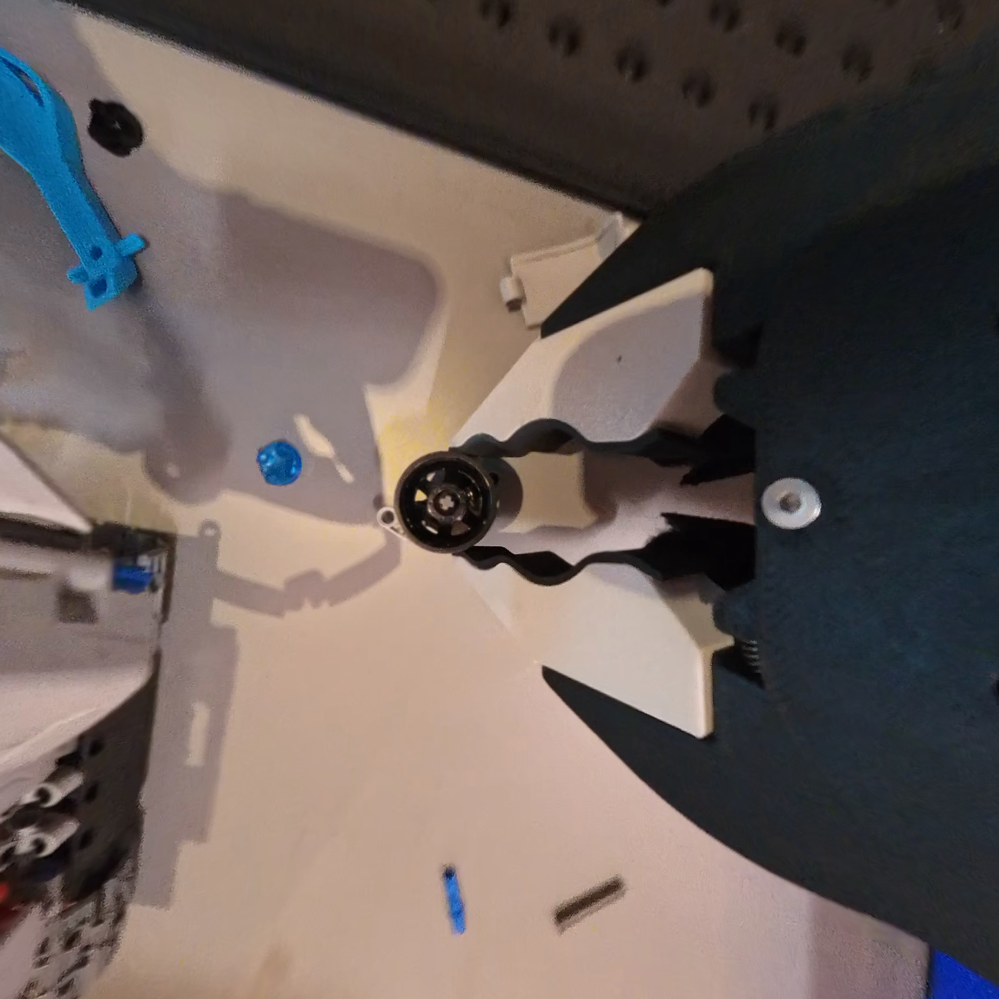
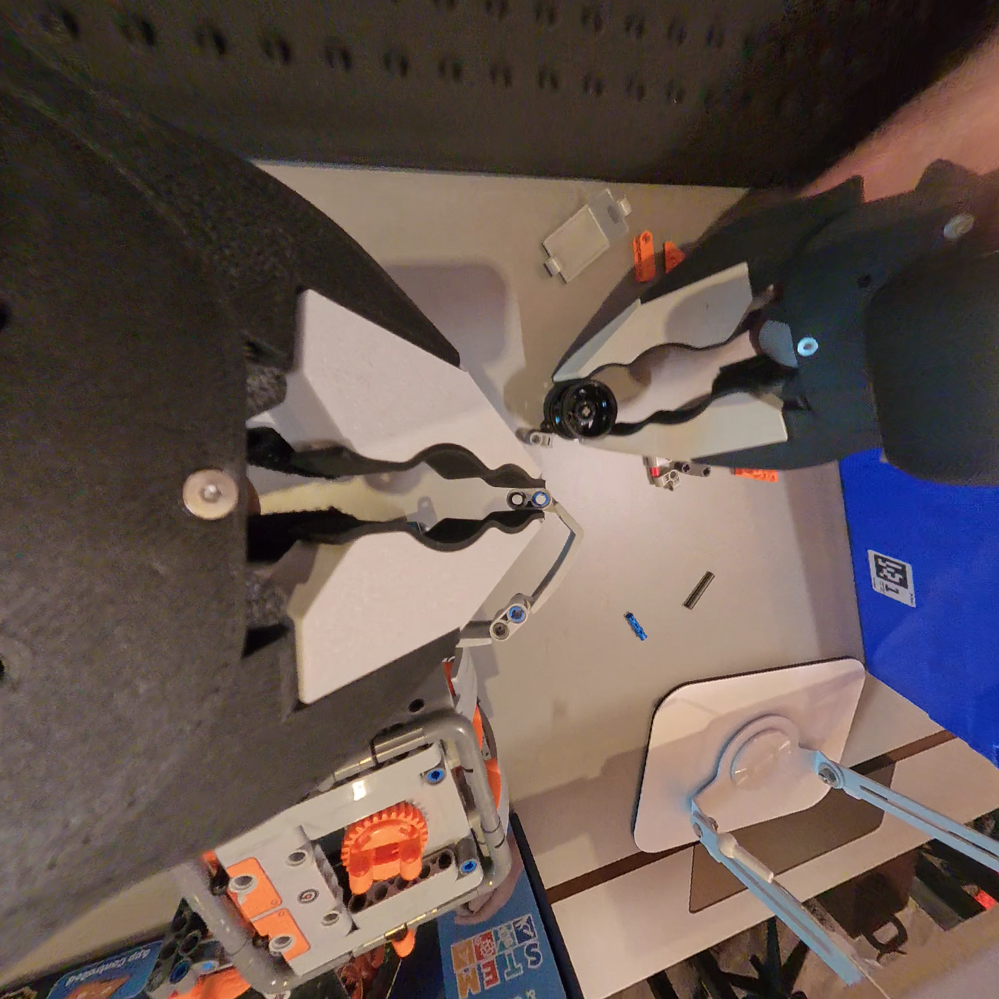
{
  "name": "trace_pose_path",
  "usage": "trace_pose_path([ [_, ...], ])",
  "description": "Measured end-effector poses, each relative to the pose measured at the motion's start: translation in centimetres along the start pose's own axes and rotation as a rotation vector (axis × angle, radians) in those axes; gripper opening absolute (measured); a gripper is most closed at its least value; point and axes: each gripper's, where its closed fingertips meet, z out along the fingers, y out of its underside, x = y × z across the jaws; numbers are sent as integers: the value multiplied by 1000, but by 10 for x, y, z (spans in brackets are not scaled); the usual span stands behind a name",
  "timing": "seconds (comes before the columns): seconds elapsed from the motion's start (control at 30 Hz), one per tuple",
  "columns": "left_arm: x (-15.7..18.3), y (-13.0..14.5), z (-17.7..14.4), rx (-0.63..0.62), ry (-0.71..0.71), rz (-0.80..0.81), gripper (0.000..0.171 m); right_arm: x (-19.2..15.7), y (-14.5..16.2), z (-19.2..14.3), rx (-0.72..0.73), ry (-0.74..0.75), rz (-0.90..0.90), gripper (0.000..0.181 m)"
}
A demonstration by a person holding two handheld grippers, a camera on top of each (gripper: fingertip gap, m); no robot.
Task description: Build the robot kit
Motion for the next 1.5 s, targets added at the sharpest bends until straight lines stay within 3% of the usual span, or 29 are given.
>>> trace_pose_path([
  [0.17,26,6,-3,11,65,-90,56,-10,-7,-1,-15,-1,-4,5],
  [0.27,36,7,-16,42,104,-106,57,-24,-13,-3,-26,-7,0,5],
  [0.47,35,7,-36,105,40,37,49,-51,-14,-1,-32,-25,-8,5],
  [0.53,34,1,-34,106,40,71,53,-52,-14,0,-10,-31,14,4],
  [0.6,39,-6,-30,110,56,168,45,-52,-12,1,14,-35,35,5],
  [0.77,27,-3,-20,53,-32,387,46,-51,-4,-5,22,14,87,5],
  [0.97,35,-12,-3,116,-56,664,34,-53,9,-6,70,9,189,5],
  [1.07,33,-16,2,146,-114,704,17,-50,13,-6,85,8,209,5],
  [1.17,32,-19,2,196,-135,710,12,-48,12,-8,106,4,217,5],
  [1.37,24,-14,-5,197,-136,698,35,-46,13,-11,124,10,223,5],
  [1.5,28,-11,-2,197,-126,701,27,-45,14,-9,123,14,240,4],
])
